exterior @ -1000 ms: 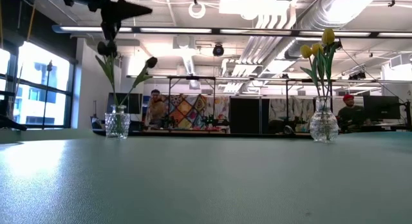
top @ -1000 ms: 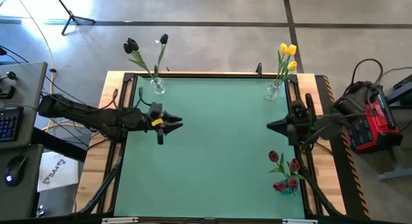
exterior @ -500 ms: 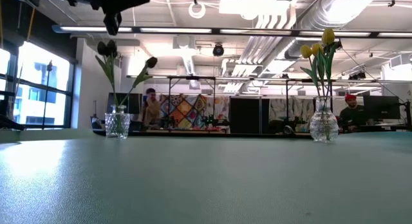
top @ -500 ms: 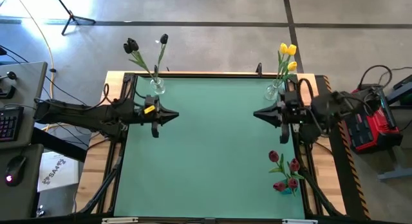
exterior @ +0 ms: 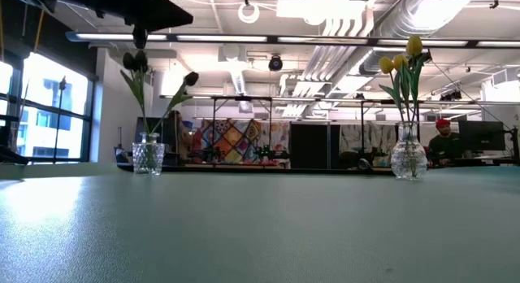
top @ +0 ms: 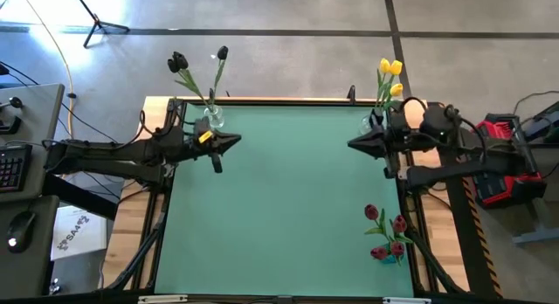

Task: Sort flowers into vase by color
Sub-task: Return to Home Position

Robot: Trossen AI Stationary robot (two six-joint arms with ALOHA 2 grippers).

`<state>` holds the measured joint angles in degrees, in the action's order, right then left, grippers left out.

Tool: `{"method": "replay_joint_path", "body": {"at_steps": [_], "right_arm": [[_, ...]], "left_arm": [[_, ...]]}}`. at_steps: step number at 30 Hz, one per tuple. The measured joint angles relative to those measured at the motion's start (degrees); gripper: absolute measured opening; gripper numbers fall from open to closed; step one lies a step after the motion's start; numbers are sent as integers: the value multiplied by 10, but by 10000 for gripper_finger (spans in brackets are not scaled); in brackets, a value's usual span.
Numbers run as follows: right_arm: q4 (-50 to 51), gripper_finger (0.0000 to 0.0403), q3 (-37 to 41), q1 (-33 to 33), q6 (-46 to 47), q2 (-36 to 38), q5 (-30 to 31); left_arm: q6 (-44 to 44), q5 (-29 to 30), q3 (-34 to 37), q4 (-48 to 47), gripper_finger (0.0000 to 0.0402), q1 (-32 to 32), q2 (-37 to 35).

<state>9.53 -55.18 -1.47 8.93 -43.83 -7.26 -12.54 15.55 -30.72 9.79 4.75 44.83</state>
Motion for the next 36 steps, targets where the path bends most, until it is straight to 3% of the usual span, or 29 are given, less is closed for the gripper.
{"method": "replay_joint_path", "body": {"at_steps": [4,9,14,19,24,31,36], "right_arm": [[-31,0,58,-27,0,52,-27],[-16,0,112,-31,12,116,35],[-34,0,182,-30,14,184,42],[-17,0,220,-30,26,223,95],[17,0,224,-30,69,230,112],[-2,0,224,-30,-15,230,109],[-24,0,224,-27,-14,228,103]], "left_arm": [[24,0,0,-30,0,14,9],[28,-5,0,-50,0,17,29],[42,5,0,-36,0,-4,49],[81,-8,0,-34,0,0,51],[120,-67,0,-33,0,26,16],[173,-133,1,-126,0,46,-63],[139,-156,85,-66,0,55,-141]]}}
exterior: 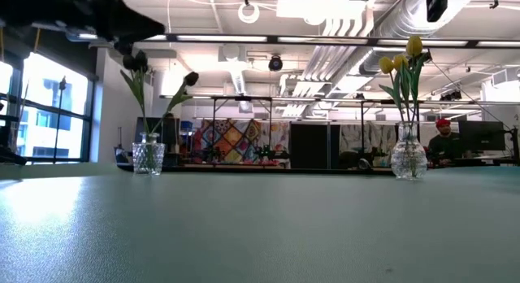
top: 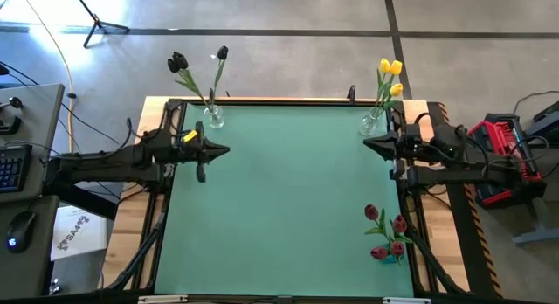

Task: Sort flowers into vase by color
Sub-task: Return to Home Position

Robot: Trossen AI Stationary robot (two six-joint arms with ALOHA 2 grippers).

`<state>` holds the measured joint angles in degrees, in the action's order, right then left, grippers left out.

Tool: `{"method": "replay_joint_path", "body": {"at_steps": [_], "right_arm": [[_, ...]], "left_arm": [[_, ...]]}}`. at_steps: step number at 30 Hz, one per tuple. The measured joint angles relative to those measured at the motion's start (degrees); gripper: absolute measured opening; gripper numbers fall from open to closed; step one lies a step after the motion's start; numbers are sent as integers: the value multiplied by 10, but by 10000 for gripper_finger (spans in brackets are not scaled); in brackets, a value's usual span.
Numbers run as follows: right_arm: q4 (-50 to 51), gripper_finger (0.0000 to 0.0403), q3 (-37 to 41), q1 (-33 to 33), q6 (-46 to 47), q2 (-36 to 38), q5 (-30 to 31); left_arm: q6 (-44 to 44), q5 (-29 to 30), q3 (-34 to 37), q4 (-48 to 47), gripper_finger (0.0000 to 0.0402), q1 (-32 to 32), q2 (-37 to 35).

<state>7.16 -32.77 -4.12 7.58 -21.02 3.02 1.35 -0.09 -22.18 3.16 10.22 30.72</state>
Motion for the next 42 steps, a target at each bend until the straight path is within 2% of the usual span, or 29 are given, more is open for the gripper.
{"method": "replay_joint_path", "body": {"at_steps": [3,5,9,10,12,14,17,20,28,35,42], "right_arm": [[-24,0,0,8,-24,-8,3],[-21,0,0,11,-25,-14,19],[82,0,0,11,107,-27,115],[101,0,1,11,134,-28,116],[103,0,1,14,123,-30,94],[73,0,1,26,66,-30,71],[35,0,0,46,-23,-26,77],[24,0,13,58,-58,-9,88],[-175,0,155,59,-55,52,83],[-175,0,205,59,-36,93,77],[-182,0,255,59,-4,133,75]], "left_arm": [[-45,-22,58,26,0,-4,-55],[-56,-9,82,23,0,-10,-83],[-50,46,88,-3,0,-27,-98],[-46,53,88,-15,0,-29,-97],[-38,55,89,-38,0,-30,-92],[-37,48,93,-37,0,-31,-87],[-24,46,110,-11,0,-36,-94],[-18,45,129,-5,0,-39,-119],[-26,52,148,-21,0,-50,-213],[-27,62,173,-38,0,-51,-302],[-34,67,173,-81,0,-52,-305]]}}
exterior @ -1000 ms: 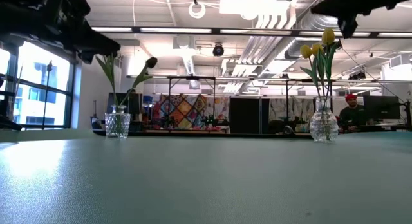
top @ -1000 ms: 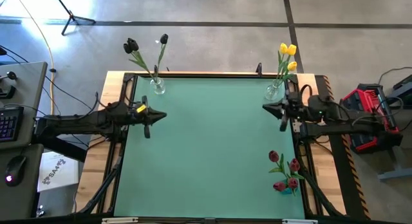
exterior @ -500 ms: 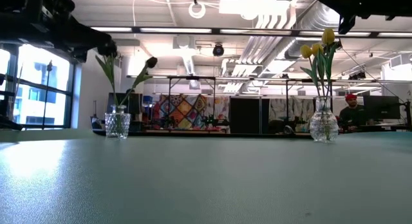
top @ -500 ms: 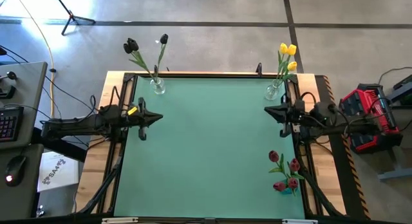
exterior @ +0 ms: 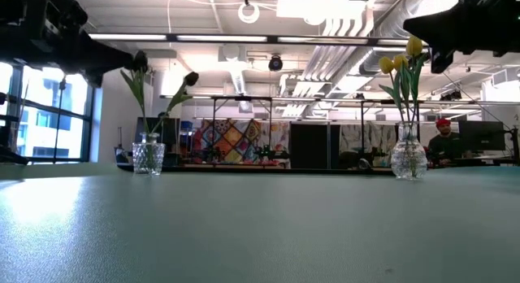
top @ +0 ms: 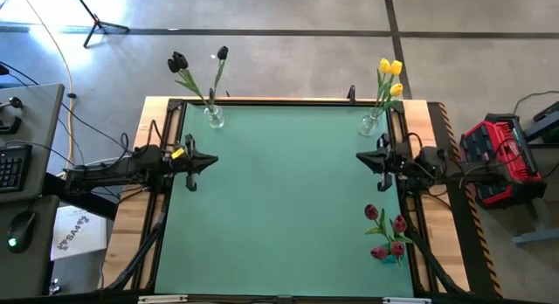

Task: Sort flowers into vase by color
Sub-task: Return to Home Position

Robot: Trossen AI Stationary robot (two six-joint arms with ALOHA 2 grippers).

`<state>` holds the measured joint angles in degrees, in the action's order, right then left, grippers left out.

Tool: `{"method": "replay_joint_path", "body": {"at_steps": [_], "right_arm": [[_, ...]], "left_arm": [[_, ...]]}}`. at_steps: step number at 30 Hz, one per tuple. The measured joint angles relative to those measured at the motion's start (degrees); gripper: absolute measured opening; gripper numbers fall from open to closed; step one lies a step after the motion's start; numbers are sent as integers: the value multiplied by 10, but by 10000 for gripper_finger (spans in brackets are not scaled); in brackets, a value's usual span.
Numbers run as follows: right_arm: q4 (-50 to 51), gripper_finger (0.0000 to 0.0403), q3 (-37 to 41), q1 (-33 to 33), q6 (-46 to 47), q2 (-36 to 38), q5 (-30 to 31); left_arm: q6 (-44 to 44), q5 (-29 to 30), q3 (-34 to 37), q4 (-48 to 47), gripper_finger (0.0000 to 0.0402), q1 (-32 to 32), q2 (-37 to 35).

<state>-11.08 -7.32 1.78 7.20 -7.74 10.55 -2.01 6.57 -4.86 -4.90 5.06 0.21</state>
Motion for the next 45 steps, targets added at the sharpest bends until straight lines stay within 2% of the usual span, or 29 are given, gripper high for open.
{"method": "replay_joint_path", "body": {"at_steps": [11,16,23,30,40,45], "right_arm": [[-29,0,43,0,9,11,-5],[-81,0,68,0,15,11,-13],[-68,0,68,0,17,18,-20],[-10,0,68,0,15,75,-20],[29,0,67,0,13,76,-15],[49,0,67,0,12,75,-6]], "left_arm": [[-4,0,9,-3,0,0,0],[-19,-7,34,44,0,0,0],[-14,-8,38,52,0,0,0],[-14,-7,37,52,0,0,0],[3,-11,37,50,0,7,0],[2,-34,38,52,0,22,0]]}}
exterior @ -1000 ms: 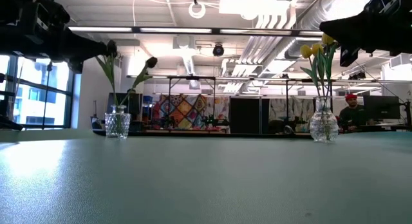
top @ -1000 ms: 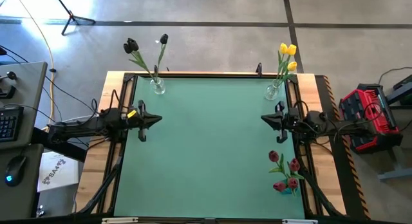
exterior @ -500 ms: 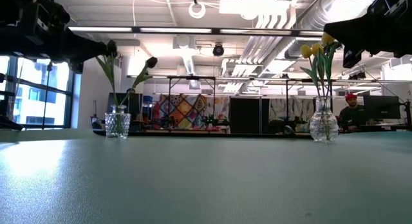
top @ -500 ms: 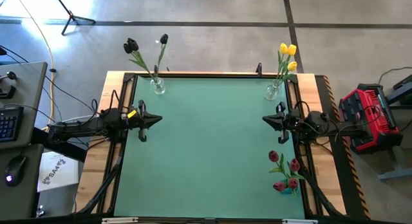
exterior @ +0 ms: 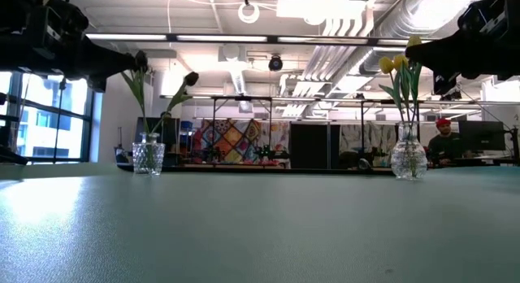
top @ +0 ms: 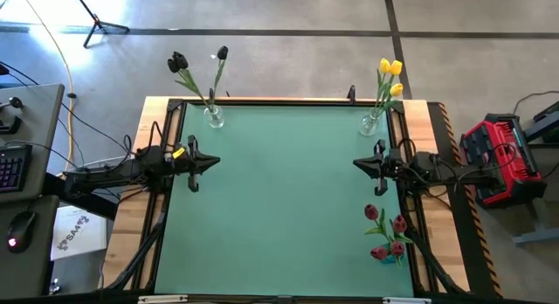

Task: Sort flowers into vase by color
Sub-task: Return to Home Position

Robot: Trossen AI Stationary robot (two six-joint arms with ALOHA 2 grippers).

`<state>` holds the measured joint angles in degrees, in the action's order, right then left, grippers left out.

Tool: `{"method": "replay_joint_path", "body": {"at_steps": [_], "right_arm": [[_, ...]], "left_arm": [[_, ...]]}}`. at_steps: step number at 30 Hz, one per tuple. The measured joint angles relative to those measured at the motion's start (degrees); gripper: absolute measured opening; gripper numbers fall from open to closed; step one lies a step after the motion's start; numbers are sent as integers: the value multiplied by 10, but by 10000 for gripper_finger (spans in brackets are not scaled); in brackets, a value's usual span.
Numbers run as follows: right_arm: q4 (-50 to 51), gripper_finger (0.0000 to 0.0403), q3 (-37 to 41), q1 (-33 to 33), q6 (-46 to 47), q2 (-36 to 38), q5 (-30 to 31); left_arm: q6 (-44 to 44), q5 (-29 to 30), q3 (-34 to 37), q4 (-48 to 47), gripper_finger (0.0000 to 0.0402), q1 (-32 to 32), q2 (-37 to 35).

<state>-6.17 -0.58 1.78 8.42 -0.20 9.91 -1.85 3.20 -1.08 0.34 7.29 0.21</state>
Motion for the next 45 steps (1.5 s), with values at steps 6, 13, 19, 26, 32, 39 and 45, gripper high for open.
{"method": "replay_joint_path", "body": {"at_steps": [6,13,19,26,32,39,45], "right_arm": [[2,0,0,0,-10,0,1],[15,0,0,0,-8,0,-20],[35,0,0,0,-14,0,-28],[45,0,0,0,-38,-5,-40],[44,0,0,0,17,-5,-37],[45,0,0,0,48,-5,-40],[44,0,0,0,47,-5,-41]], "left_arm": [[-9,-8,2,3,0,3,12],[-16,8,3,6,0,-13,50],[11,25,3,10,0,-16,51],[4,7,4,9,0,-1,52],[-22,5,4,7,0,12,85],[-71,5,4,24,0,22,119],[-64,28,4,90,0,5,119]]}}
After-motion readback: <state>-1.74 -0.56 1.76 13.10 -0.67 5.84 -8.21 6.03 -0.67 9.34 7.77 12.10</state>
